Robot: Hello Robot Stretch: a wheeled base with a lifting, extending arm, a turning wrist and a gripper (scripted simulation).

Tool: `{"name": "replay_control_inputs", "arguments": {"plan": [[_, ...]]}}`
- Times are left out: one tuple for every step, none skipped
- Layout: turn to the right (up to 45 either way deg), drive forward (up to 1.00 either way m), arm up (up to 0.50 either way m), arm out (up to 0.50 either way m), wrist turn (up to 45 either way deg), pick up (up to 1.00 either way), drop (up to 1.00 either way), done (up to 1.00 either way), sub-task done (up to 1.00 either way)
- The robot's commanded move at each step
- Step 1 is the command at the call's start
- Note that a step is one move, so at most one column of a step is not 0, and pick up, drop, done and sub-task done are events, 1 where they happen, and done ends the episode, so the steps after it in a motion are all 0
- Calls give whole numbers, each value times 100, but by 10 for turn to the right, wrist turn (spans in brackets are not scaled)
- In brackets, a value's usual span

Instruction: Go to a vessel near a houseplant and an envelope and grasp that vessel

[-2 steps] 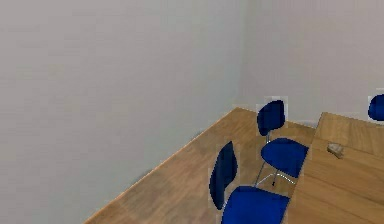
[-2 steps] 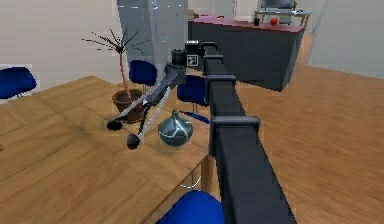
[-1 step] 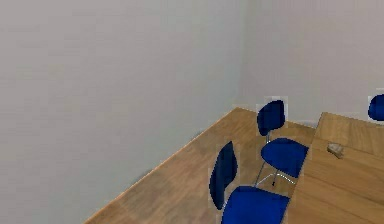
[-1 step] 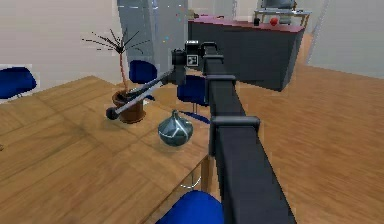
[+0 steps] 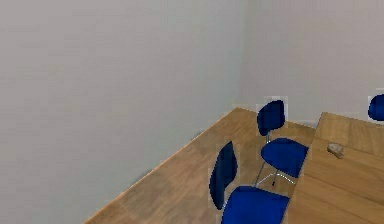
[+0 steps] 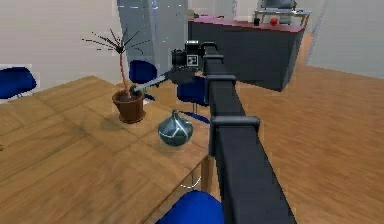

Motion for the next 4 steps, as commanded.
{"name": "replay_control_inputs", "arguments": {"plan": [[0, 0, 0, 0, 210, 0, 0, 0, 0], [0, 0, -30, 0, 0, 0, 0, 0, 0], [0, 0, 0, 0, 0, 100, 0, 0, 0], [0, 0, 10, 0, 0, 0, 0, 0, 0]]}}
